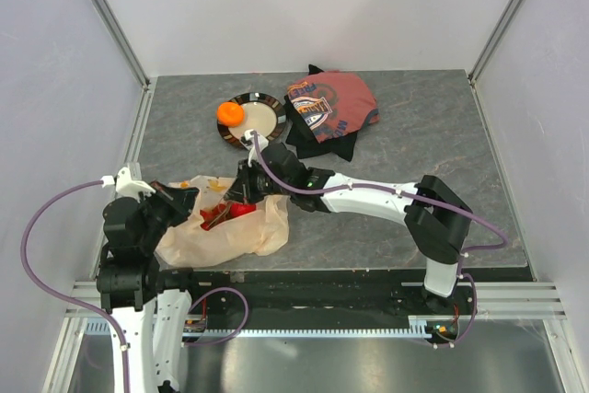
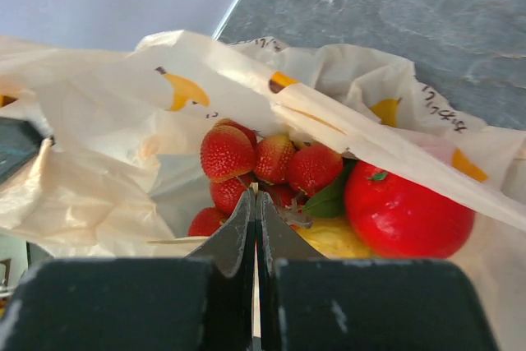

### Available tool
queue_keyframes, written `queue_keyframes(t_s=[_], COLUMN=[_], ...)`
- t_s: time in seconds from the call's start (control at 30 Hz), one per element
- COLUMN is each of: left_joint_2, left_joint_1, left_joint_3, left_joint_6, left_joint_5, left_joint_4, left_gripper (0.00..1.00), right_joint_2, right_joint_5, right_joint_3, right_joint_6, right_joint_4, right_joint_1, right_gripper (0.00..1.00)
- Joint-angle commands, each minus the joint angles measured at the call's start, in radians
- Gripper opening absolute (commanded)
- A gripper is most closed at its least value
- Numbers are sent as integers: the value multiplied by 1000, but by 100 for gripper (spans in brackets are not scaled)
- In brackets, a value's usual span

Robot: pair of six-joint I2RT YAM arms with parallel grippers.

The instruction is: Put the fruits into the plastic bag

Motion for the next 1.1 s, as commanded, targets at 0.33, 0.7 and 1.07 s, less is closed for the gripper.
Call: queue_keyframes(t_s=[0.33,0.7,1.07], left_joint_2=[-16,-18,-1], left_joint_1=[1,0,0], left_joint_3=[28,25,13], left_joint_6=[-10,-12,-7], left_joint_5=[-3,-9,-21], left_joint_4=[9,9,17], left_gripper=[2,2,1], right_joint_2=[15,-144,-476], right_joint_5=[40,65,394], right_joint_3=[87,45,-69], right_joint_6=[-40,-117,-149], right_joint_4=[-24,-32,-401], right_joint_1=[26,38,37], right_gripper=[5,66,77])
